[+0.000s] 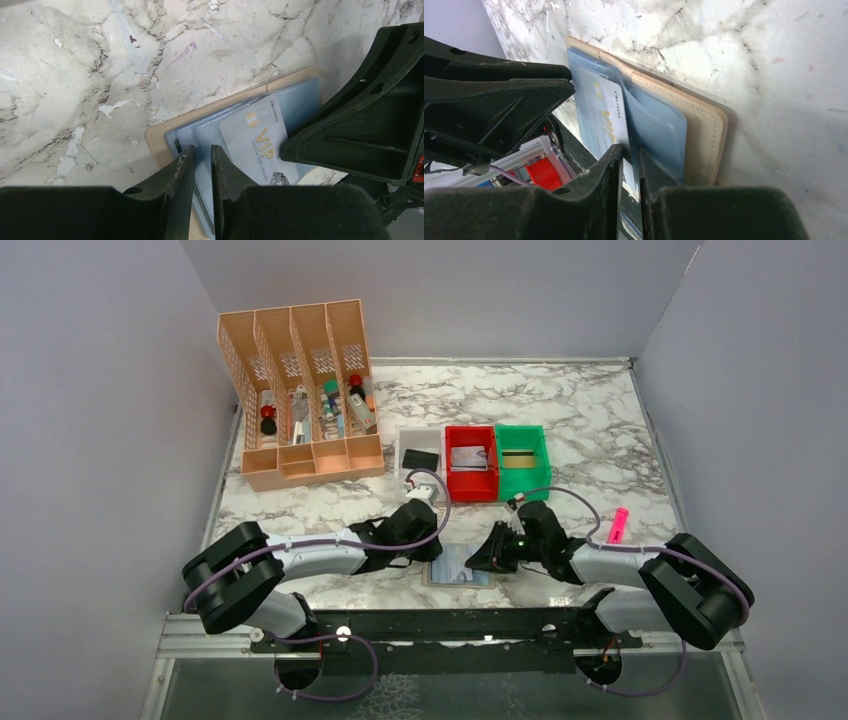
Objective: Take the credit cards out of the card holder
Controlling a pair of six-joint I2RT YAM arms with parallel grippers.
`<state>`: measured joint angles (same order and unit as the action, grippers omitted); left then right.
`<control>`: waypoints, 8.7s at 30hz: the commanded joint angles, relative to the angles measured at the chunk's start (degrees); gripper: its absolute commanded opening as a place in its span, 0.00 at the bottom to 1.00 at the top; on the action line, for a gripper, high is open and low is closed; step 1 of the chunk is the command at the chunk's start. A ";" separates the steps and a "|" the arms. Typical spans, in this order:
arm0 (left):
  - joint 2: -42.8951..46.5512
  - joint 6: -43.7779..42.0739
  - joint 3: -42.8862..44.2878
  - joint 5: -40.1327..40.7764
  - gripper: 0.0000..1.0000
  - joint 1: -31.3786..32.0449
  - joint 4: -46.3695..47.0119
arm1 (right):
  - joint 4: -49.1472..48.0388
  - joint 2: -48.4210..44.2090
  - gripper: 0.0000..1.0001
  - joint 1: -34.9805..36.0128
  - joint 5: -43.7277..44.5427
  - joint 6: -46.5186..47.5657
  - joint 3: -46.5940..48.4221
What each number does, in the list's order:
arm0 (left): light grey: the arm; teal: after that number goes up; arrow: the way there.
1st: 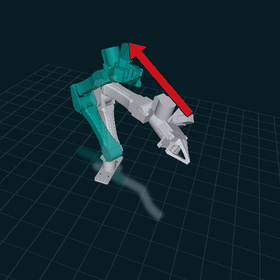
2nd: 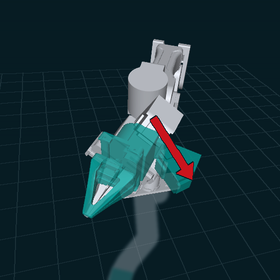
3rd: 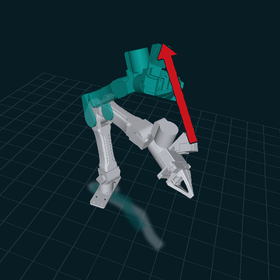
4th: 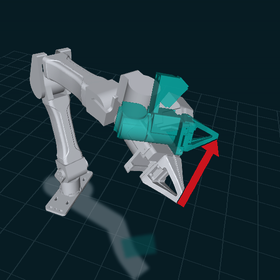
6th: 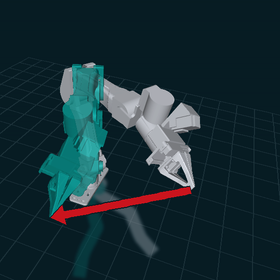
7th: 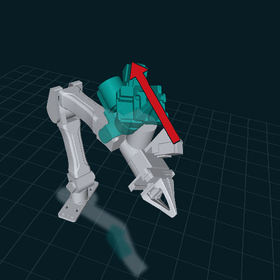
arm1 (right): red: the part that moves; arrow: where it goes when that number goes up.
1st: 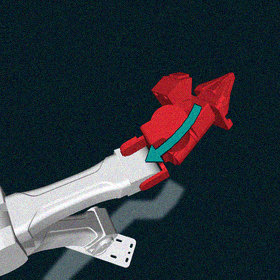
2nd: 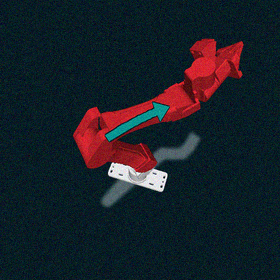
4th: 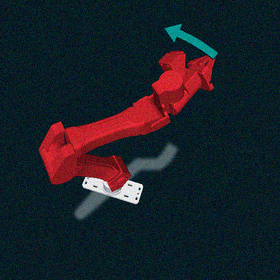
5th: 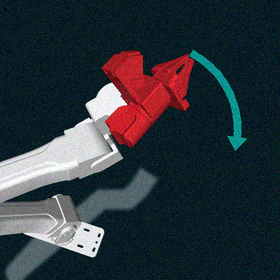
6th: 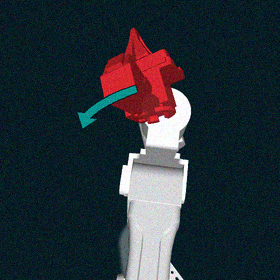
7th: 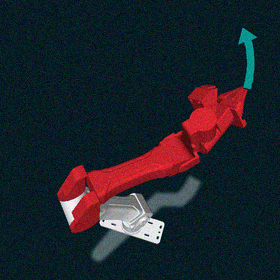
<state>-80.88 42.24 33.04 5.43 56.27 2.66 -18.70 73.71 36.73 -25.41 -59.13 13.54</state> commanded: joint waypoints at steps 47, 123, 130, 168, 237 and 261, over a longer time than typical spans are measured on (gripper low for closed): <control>0.68 -4.05 2.73 -14.53 0.47 1.03 -0.35 | 2.10 2.94 0.01 -0.34 2.57 0.42 1.04; 23.47 -15.84 11.96 14.76 0.99 -21.37 -28.28 | 18.37 -6.32 0.01 -0.26 27.66 70.69 31.22; 30.47 -20.25 12.46 17.78 0.99 -21.37 -29.77 | 18.79 2.79 0.01 -0.17 25.81 87.35 35.85; 29.38 -21.77 9.68 23.42 0.99 -21.44 -33.03 | 3.76 31.54 0.04 -0.08 35.04 112.80 45.61; 28.24 -21.44 10.15 23.48 0.99 -21.73 -34.20 | 35.37 -5.19 0.49 19.92 40.27 15.42 26.15; 26.08 -21.23 10.43 23.40 0.99 -22.13 -34.17 | 39.79 11.72 0.62 32.52 49.49 13.86 35.28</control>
<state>-55.05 20.73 42.09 27.55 34.54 -31.46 18.13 83.00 67.46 18.33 -44.64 45.19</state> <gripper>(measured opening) 0.987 0.602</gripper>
